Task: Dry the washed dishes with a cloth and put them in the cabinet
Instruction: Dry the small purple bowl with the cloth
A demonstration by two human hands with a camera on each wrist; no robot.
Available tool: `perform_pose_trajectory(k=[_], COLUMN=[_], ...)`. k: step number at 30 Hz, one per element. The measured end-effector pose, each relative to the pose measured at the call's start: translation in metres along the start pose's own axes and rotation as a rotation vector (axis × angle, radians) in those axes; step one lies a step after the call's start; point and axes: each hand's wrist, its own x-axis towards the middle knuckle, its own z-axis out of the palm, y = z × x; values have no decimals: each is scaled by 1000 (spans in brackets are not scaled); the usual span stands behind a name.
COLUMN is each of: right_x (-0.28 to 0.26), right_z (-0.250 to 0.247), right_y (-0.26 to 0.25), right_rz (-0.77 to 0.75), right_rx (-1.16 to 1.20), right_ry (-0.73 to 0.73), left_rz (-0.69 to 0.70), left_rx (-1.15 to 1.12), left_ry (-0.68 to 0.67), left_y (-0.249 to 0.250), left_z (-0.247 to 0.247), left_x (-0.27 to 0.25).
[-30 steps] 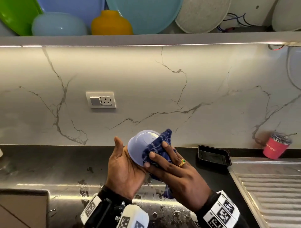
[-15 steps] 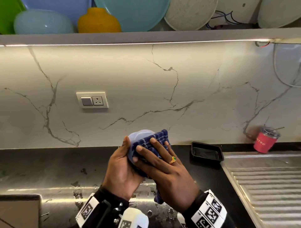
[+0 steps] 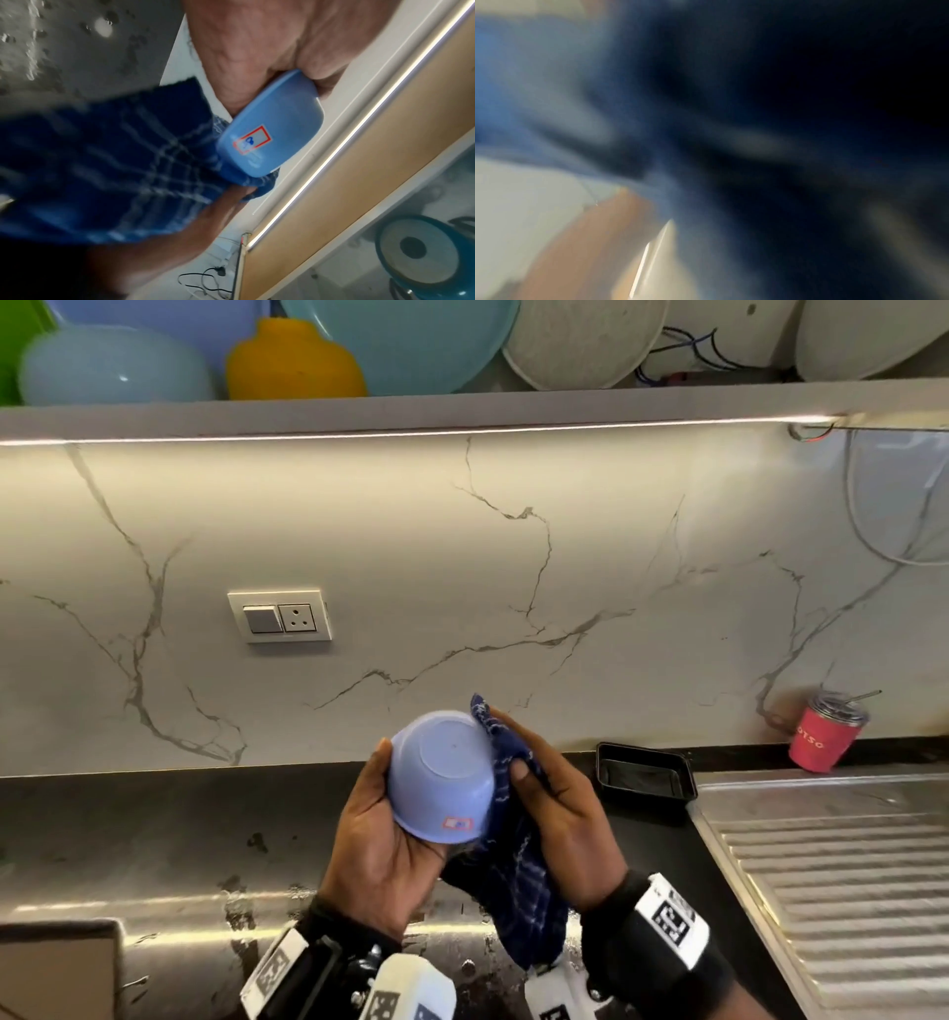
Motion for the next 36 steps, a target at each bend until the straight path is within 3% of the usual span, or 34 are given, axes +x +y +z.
perform_pose_trajectory(k=[4,11,15,18,25,31,36], right_x=[-32,7,-16,-33,-2,-36,1], right_z=[21,5,24,34,11,34,18], right_y=[14,8,13,18,14,17,3], right_rz=[-33,51,22,-43,-27,-164,-93], right_rx=[-27,120,122,19,49,-23,71], right_ry=[-26,83,70,49,115,71,73], left_rz=[149,145,164,181,154,207,205], left_rx=[43,93,78,43,98,107,226], left_ry=[11,116,165,158,161,132,136], left_y=[13,-12,-3,-1,-20,1,-6], left_z=[7,6,10,13,12,16,3], left_x=[4,-10,-5,-5,-9,-1,-4])
